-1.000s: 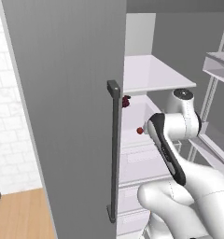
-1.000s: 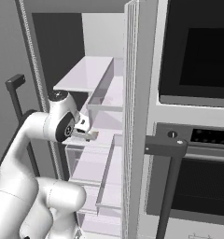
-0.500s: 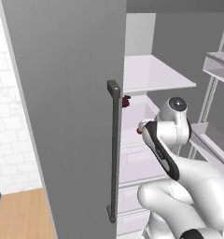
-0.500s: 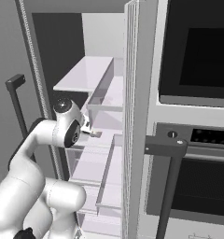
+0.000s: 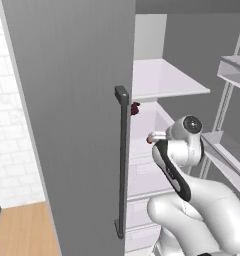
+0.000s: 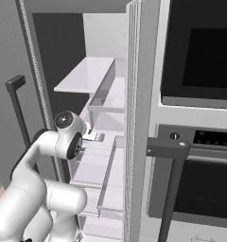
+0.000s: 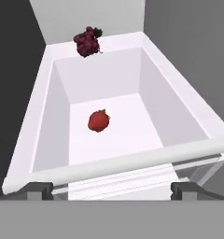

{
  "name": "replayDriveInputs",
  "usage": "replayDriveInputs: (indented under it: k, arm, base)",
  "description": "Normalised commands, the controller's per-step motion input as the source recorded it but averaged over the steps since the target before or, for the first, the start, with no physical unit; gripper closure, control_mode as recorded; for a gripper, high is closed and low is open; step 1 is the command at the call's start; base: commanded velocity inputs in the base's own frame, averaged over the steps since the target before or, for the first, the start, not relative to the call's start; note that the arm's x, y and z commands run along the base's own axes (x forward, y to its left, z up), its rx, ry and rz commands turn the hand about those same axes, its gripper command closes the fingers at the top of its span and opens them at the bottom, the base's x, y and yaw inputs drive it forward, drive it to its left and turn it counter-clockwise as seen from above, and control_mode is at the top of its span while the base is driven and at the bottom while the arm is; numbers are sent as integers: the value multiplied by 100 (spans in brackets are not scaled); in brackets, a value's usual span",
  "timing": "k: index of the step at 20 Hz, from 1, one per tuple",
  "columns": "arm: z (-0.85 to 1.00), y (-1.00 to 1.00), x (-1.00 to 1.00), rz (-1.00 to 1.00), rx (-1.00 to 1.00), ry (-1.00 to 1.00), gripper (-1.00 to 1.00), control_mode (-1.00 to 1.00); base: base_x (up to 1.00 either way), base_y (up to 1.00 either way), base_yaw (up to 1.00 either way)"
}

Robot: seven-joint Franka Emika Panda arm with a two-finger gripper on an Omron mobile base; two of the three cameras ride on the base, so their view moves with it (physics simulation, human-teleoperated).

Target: Take the strawberry from the fridge and place it on top of the pancake, located on the dining counter.

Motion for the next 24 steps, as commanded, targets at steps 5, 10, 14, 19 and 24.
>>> replayDriveInputs:
  k: [5, 10, 14, 19, 24]
  arm:
    - [-3, 0, 33, 0, 0, -4, -100, -100]
    - [0, 0, 18, 2, 0, 14, -100, -100]
    - [14, 0, 19, 9, 0, 29, -100, -100]
    - [1, 0, 12, 13, 2, 5, -100, -100]
    - [-11, 0, 13, 3, 0, 0, -100, -100]
  base:
    - [0, 0, 0]
    - [0, 0, 0]
    - [0, 0, 0]
    - [0, 0, 0]
    - [0, 0, 0]
